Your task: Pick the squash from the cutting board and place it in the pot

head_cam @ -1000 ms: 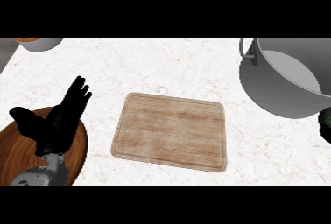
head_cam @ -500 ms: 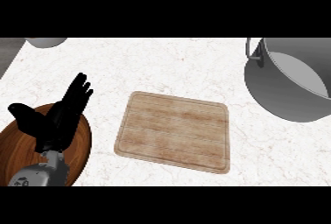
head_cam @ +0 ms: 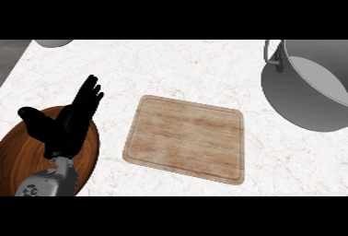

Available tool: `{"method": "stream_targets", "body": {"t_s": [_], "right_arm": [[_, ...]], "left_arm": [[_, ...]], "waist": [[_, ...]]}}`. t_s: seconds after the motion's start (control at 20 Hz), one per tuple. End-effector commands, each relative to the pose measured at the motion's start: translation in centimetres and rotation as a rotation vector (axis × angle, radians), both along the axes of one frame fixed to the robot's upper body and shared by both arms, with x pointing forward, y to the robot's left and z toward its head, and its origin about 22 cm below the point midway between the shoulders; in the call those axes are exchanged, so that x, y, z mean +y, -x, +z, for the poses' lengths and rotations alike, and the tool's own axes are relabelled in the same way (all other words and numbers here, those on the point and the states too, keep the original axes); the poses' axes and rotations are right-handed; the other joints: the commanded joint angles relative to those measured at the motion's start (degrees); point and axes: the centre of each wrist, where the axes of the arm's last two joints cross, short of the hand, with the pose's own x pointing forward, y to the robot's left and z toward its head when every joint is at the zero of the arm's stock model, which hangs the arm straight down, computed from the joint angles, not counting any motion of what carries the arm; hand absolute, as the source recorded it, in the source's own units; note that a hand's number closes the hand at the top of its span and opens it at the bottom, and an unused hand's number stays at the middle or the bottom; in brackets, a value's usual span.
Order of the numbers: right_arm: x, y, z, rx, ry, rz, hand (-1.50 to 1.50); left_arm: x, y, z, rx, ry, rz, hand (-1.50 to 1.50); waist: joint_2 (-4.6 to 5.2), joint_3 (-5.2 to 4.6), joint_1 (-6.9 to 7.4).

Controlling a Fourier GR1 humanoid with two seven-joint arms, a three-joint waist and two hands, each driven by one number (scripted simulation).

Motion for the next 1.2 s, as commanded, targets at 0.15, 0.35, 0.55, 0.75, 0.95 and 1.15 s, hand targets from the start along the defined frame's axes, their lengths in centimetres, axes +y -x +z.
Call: {"method": "stream_targets", "body": {"t_s": [0.15,0.35,0.55,0.75,0.95,1.15], "right_arm": [[0.8,-5.6,-1.5,0.054,-0.052,-0.046,1.50],[-3.2,-7.8,-2.1,0.055,-0.084,-0.053,1.50],[-3.8,-9.7,-3.3,0.122,-0.057,-0.008,1.50],[-4.2,-11.7,-6.7,0.140,-0.229,-0.010,1.50],[-4.7,-12.2,-10.1,0.157,-0.416,-0.054,-1.50],[-5.7,-12.6,-11.3,0.057,-0.540,-0.005,-1.50]], "left_arm": [[0.0,-1.2,-1.7,0.011,0.018,0.007,0.00],[-0.2,0.2,-0.6,0.007,-0.011,0.022,0.00],[0.7,-0.5,0.6,0.002,0.009,-0.012,0.00],[1.6,-1.5,0.1,-0.005,0.009,-0.004,0.00],[0.8,0.2,-0.2,-0.013,0.009,0.002,0.00],[-1.6,-0.4,0.0,0.011,-0.008,-0.013,0.00]], "waist": [[0.11,0.02,-0.10],[0.01,0.07,-0.02],[0.07,0.06,0.04],[0.37,0.08,0.50],[0.10,0.11,0.52],[0.20,0.16,0.22]]}}
